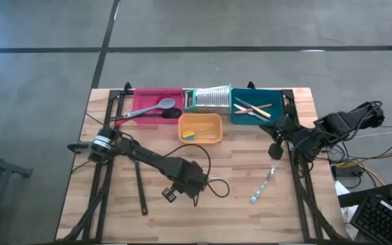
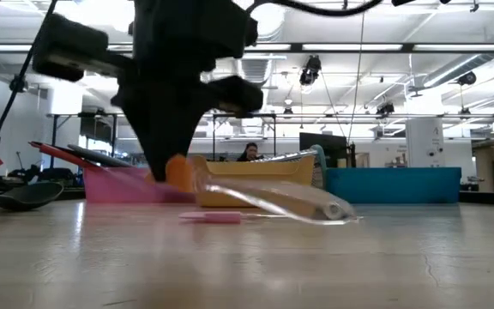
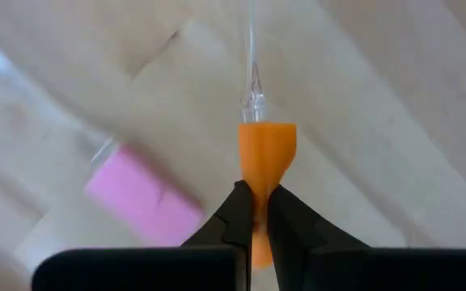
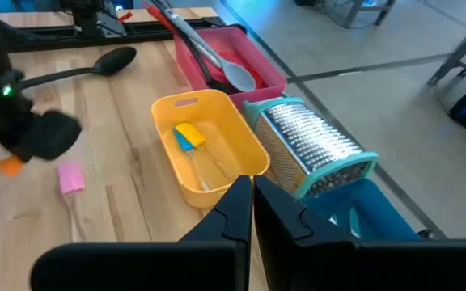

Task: Pick & Place Kitchen Items
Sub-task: Put the orange spatula into the yellow bin

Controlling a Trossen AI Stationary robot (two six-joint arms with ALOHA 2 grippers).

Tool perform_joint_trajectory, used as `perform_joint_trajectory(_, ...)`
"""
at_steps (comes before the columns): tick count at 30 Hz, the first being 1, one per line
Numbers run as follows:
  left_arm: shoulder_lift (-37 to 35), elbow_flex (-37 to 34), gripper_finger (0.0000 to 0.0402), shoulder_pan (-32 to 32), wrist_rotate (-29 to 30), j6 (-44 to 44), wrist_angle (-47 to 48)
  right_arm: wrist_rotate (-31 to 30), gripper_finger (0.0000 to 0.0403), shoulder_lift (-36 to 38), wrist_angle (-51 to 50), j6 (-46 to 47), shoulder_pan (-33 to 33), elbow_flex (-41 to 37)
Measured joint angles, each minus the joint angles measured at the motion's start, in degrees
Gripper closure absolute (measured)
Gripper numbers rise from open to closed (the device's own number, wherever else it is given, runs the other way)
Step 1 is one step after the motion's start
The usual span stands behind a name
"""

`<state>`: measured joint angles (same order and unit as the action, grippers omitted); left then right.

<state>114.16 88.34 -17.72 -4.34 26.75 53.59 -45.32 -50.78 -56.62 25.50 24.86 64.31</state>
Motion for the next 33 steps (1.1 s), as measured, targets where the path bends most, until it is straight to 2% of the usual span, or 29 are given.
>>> perform_joint_trajectory(8, -2.7, 6.3, 0.0380, 0.5, 12.9, -1.4, 10.2, 0.9, 0.0394, 0.0, 0.0, 0.3, 0.0, 0.0)
perform_joint_trajectory(11, -4.0, 7.8, 0.0380, 1.6, 15.6, -1.4, 11.7, 0.9, 0.0394, 0.0, 0.0, 0.5, 0.0, 0.0)
perform_joint_trajectory(17, -8.7, 8.8, 0.0380, 5.8, 17.4, -1.4, 11.5, 1.1, 0.0394, 0.0, 0.0, 0.5, 0.0, -0.1)
perform_joint_trajectory(26, -13.7, 8.8, 0.0380, 15.8, 19.0, -2.7, 4.9, 1.1, 0.0394, 0.0, -0.1, 0.5, 0.0, -0.2)
perform_joint_trajectory(33, -13.7, 8.8, 0.0380, 25.0, 19.1, -10.5, 3.2, 1.1, 0.0394, 0.0, -0.1, 0.4, 0.0, -0.2)
